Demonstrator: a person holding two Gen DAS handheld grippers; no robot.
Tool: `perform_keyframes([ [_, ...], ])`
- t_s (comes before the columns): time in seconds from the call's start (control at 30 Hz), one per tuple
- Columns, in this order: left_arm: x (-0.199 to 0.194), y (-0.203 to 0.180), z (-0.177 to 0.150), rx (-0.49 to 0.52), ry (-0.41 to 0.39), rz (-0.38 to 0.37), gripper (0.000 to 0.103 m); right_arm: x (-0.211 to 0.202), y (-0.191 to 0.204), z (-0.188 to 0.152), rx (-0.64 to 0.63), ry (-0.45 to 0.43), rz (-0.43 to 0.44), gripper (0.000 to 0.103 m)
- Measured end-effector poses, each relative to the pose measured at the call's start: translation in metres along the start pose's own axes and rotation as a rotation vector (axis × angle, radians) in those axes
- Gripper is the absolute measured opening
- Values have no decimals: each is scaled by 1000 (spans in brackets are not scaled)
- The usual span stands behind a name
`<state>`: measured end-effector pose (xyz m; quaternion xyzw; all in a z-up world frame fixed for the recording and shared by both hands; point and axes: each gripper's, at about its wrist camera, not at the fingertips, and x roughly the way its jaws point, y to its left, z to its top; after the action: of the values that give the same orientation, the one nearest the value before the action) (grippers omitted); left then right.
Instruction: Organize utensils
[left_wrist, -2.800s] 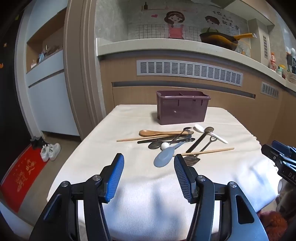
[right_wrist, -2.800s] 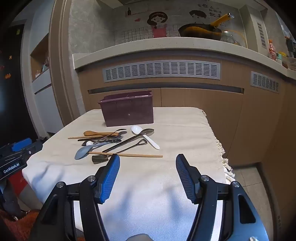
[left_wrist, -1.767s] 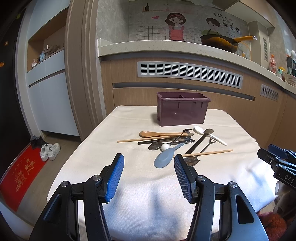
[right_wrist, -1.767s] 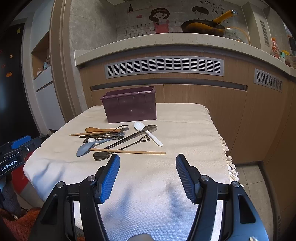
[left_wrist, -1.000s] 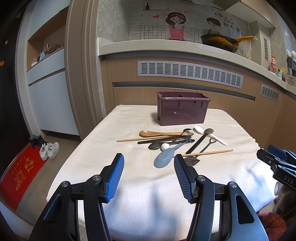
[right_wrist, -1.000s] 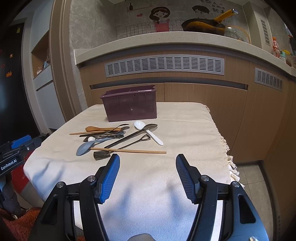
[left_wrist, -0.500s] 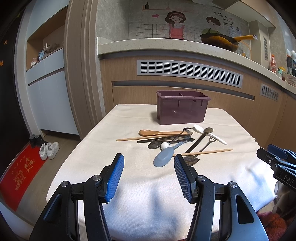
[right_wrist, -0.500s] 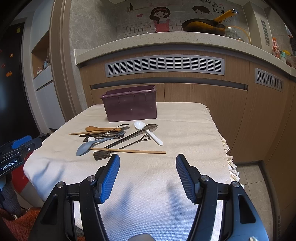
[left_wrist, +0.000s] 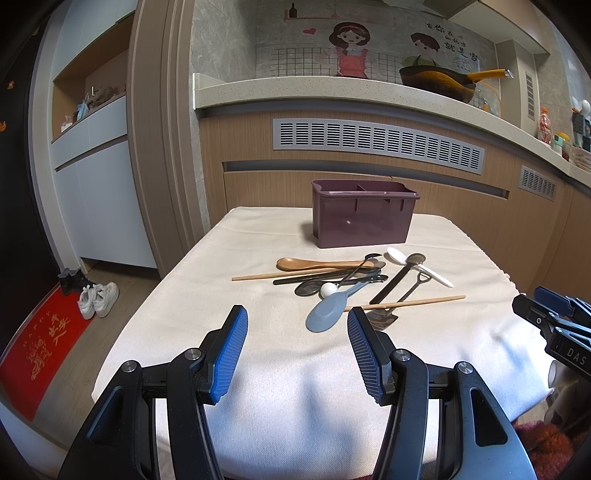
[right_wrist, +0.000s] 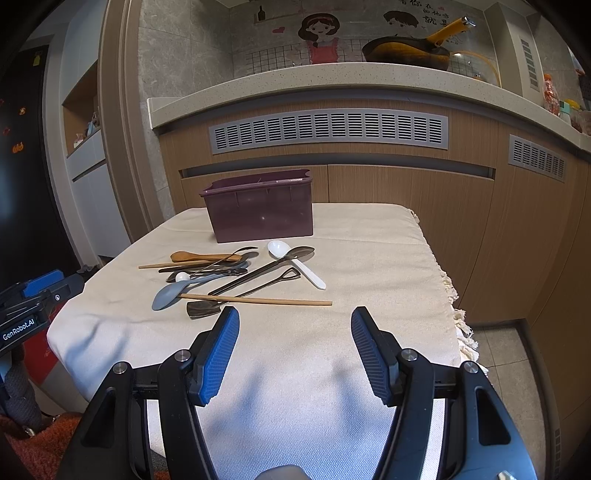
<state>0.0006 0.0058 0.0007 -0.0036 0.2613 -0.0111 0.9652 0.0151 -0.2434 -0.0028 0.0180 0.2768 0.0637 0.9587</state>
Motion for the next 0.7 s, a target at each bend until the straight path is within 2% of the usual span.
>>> perform_keyframes([
  [0.37, 5, -3, -1, 10, 15, -23, 57, 1, 0, 0, 1, 5, 4, 61],
  [0.47, 13, -3, 2, 20, 45, -46, 57, 8, -1, 4, -1, 25, 23, 61],
  [0.57, 29, -2, 10, 20, 99, -104, 56, 21, -5, 13, 7, 50, 53, 61],
  [0.7, 58, -1, 24, 12, 161, -151, 56, 48, -5, 32, -42, 78, 50, 61],
])
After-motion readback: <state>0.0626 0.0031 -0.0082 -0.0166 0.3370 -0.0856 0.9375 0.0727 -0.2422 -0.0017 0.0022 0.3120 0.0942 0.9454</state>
